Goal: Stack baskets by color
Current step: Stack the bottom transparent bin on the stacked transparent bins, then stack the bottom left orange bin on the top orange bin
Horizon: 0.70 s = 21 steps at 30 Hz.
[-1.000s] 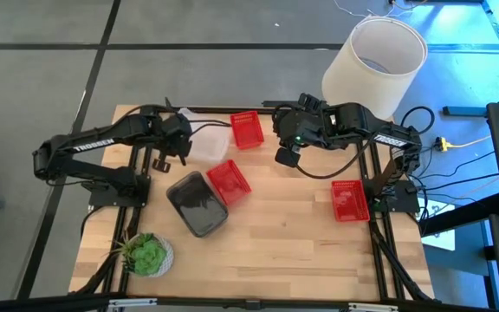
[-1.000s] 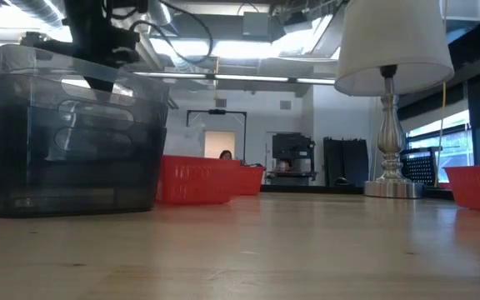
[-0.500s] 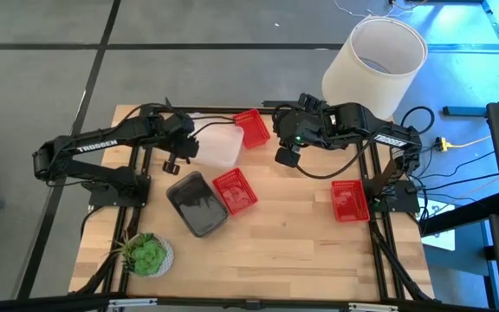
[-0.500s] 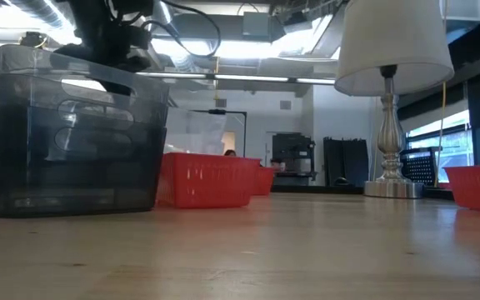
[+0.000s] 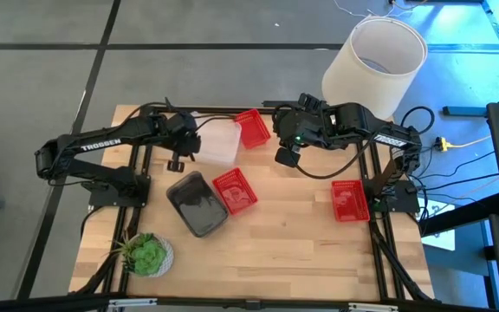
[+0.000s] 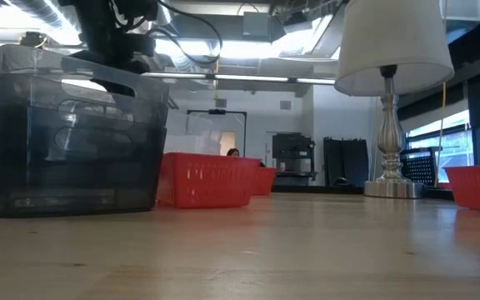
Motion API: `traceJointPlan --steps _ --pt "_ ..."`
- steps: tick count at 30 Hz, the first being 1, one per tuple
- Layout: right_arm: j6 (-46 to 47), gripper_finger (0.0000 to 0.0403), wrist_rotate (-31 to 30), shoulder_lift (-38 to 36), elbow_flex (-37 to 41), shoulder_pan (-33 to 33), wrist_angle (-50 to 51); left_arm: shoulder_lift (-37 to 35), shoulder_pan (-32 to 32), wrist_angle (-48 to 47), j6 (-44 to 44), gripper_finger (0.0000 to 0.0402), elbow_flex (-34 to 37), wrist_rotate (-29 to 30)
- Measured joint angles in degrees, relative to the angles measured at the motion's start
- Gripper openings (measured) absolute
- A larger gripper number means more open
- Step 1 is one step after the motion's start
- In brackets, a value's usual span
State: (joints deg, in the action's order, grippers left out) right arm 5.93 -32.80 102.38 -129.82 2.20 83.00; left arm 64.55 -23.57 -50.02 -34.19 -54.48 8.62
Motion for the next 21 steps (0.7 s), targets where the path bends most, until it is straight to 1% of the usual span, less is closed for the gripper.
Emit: traceJointPlan --steps 5,8,10,12,14,17,19,21 --pt "0.0 0.0175 0.0 -0.01 -0.02 0.0 0.0 -0.02 0.02 1.69 3.48 0.0054 0.0 0.87" --pt "-0.02 0.0175 0.08 -0.01 0.0 0.01 0.0 -0.02 0.52 1.81 4.13 0.0064 0.0 4.21" --pt "-0.04 0.0175 1.15 -0.01 0.0 0.0 0.02 -0.03 1.48 1.76 4.26 0.0066 0.0 7.85" --pt "0.18 0.0175 5.02 -0.01 0.0 -0.18 0.07 -0.7 2.67 1.52 5.46 0.0066 -0.22 11.23" --pt "2.22 0.0175 10.27 -0.01 0.0 -0.49 0.09 -1.87 3.66 1.56 7.85 0.0066 -1.5 13.51" --pt "4.23 0.0175 17.76 0.27 0.0 -0.7 0.1 -3.68 5.09 1.54 8.7 0.0066 -3.93 13.73" --pt "6.1 0.0175 19.44 1.03 0.0 -0.66 -0.09 -5.1 6.1 1.49 8.76 0.0066 -5.7 13.69" --pt "9.71 0.0175 19.62 1.7 0.02 -0.66 0.27 -6.75 7.14 1.41 9.48 0.0066 -7.43 13.65"
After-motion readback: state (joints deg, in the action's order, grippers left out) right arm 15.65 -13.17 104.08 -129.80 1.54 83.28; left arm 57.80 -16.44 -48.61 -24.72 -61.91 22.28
